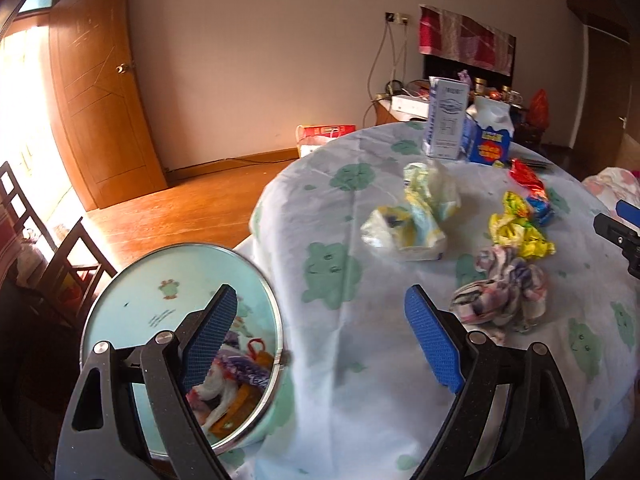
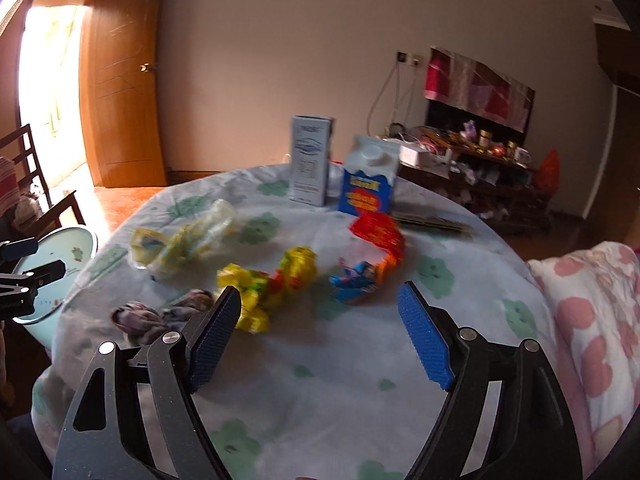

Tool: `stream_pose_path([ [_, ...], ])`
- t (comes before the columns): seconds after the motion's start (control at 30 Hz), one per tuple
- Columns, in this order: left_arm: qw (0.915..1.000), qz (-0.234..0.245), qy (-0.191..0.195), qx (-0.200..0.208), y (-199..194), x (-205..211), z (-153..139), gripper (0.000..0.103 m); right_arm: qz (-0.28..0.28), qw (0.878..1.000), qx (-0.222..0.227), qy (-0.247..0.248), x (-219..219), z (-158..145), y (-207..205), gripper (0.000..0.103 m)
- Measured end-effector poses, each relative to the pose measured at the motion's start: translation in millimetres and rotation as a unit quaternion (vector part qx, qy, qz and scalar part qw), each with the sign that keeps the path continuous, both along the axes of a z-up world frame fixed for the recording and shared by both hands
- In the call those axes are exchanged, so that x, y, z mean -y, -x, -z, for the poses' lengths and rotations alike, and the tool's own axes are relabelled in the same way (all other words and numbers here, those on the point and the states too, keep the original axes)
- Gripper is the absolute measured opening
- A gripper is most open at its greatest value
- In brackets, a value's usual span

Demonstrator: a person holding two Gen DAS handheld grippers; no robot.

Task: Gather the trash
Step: 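Grasp the grey patterned cloth with the left tool while the right tool reaches for the red-orange wrapper, then carry the cloth over the bucket with the left tool while the right tool grasps and lifts the red-orange wrapper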

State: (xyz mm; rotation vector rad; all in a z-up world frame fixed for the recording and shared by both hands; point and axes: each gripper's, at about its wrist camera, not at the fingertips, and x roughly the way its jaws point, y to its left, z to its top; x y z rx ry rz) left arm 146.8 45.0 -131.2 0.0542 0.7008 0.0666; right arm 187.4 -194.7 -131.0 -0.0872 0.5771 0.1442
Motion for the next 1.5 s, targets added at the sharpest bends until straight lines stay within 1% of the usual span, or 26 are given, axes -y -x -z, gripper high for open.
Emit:
stream_pose_path([
  [0.17, 0.9983, 0.058, -0.008, -0.002, -13, 55, 1, 0.084, 0.071, 0.997, -0.021, -0.019, 58, 13, 1, 0.080],
  [0.27, 0.9970, 0.076, -0.012, -0.003, -18, 76, 4, 0.084, 0.087, 0.996, -0.025, -0.020, 75, 17, 1, 0.080],
  [0.4, 0.9947, 0.098, -0.008, -0.030, -24, 89, 18, 0.083, 0.093, 0.995, -0.029, -0.029, 87, 22, 1, 0.080],
  [0.43, 0.9941, 0.101, -0.008, -0.038, -26, 90, 22, 0.075, 0.092, 0.995, -0.030, -0.030, 86, 22, -1, 0.080],
  [0.47, 0.9929, 0.109, -0.001, -0.048, -27, 90, 26, 0.057, 0.091, 0.995, -0.032, -0.031, 86, 22, -1, 0.080],
  [0.53, 0.9892, 0.132, 0.020, -0.061, -29, 91, 30, 0.038, 0.090, 0.995, -0.035, -0.035, 82, 23, -4, 0.080],
  [0.57, 0.9889, 0.136, 0.017, -0.056, -27, 92, 29, 0.030, 0.090, 0.995, -0.037, -0.036, 81, 22, -5, 0.080],
  [0.63, 0.9869, 0.152, 0.016, -0.051, -23, 96, 25, 0.024, 0.089, 0.994, -0.043, -0.041, 79, 20, -8, 0.080],
  [0.67, 0.9868, 0.153, 0.018, -0.048, -22, 96, 23, 0.018, 0.090, 0.994, -0.044, -0.041, 76, 19, -11, 0.080],
  [0.7, 0.9864, 0.155, 0.025, -0.048, -21, 94, 20, 0.008, 0.095, 0.994, -0.044, -0.041, 74, 15, -15, 0.080],
  [0.77, 0.9867, 0.153, 0.038, -0.040, -17, 88, 11, 0.008, 0.099, 0.993, -0.044, -0.040, 67, 11, -22, 0.080],
  [0.83, 0.9877, 0.148, 0.042, -0.026, -12, 80, 0, 0.008, 0.105, 0.993, -0.047, -0.037, 59, 5, -36, 0.080],
  [0.97, 0.9910, 0.126, 0.044, 0.004, -7, 61, -20, 0.008, 0.108, 0.991, -0.059, -0.042, 45, 4, -66, 0.080],
  [1.1, 0.9955, 0.082, 0.036, 0.031, -5, 31, -34, 0.008, 0.108, 0.990, -0.080, -0.040, 31, 11, -95, 0.079],
  [1.17, 0.9973, 0.054, 0.032, 0.039, -7, 14, -35, 0.008, 0.112, 0.988, -0.095, -0.040, 26, 17, -108, 0.076],
  [1.2, 0.9979, 0.039, 0.034, 0.038, -9, 4, -34, 0.008, 0.113, 0.987, -0.104, -0.045, 24, 21, -114, 0.074],
  [1.23, 0.9985, 0.022, 0.035, 0.035, -12, -7, -32, 0.008, 0.120, 0.985, -0.116, -0.043, 24, 26, -120, 0.067],
  [1.27, 0.9987, 0.007, 0.038, 0.033, -14, -17, -31, 0.008, 0.126, 0.982, -0.133, -0.043, 24, 32, -126, 0.064],
  [1.3, 0.9987, -0.003, 0.040, 0.032, -15, -26, -30, 0.008, 0.122, 0.980, -0.146, -0.056, 24, 36, -130, 0.063],
  [1.33, 0.9987, -0.011, 0.039, 0.032, -14, -33, -29, 0.008, 0.121, 0.979, -0.150, -0.063, 24, 38, -132, 0.060],
  [1.37, 0.9986, -0.019, 0.036, 0.034, -13, -39, -29, 0.008, 0.120, 0.979, -0.153, -0.069, 25, 40, -132, 0.060],
  [1.4, 0.9984, -0.025, 0.035, 0.036, -10, -45, -29, 0.008, 0.103, 0.978, -0.159, -0.084, 24, 39, -132, 0.057],
  [1.43, 0.9984, -0.030, 0.034, 0.036, -8, -49, -28, 0.008, 0.098, 0.978, -0.162, -0.086, 22, 39, -131, 0.043],
  [1.47, 0.9983, -0.035, 0.032, 0.035, -7, -53, -27, 0.008, 0.094, 0.978, -0.165, -0.086, 21, 38, -131, 0.031],
  [1.5, 0.9982, -0.038, 0.032, 0.033, -6, -56, -26, 0.008, 0.090, 0.978, -0.167, -0.084, 19, 37, -130, 0.026],
])
